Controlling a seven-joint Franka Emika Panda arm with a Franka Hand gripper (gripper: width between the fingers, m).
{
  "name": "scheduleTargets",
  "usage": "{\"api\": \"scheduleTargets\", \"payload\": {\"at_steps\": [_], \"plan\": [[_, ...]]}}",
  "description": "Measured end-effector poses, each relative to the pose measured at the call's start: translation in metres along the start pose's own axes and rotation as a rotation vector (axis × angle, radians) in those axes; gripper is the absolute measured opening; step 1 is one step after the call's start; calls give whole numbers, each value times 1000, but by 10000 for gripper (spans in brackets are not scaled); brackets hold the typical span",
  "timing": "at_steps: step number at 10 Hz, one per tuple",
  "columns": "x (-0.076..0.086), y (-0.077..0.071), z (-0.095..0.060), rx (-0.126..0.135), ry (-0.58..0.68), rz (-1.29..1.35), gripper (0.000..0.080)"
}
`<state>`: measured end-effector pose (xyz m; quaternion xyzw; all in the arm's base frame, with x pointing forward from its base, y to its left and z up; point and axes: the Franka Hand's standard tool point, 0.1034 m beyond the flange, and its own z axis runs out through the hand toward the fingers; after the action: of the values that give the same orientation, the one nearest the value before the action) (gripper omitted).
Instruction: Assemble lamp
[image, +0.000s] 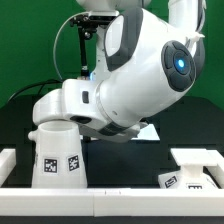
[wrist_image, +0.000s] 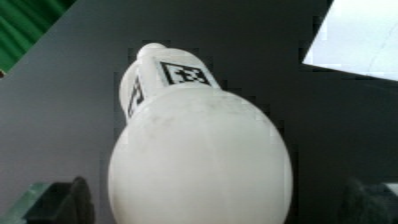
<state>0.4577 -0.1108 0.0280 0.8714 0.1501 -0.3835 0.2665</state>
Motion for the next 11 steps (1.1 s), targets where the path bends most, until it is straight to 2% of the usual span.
{"api": "scheduleTargets", "payload": {"at_steps": [1,4,5,6,7,11], "plan": [[0,0,0,0,0,0,699],[0,0,0,0,0,0,296],[0,0,0,0,0,0,296],[0,0,0,0,0,0,98],[0,0,0,0,0,0,31],[0,0,0,0,0,0,2]]}}
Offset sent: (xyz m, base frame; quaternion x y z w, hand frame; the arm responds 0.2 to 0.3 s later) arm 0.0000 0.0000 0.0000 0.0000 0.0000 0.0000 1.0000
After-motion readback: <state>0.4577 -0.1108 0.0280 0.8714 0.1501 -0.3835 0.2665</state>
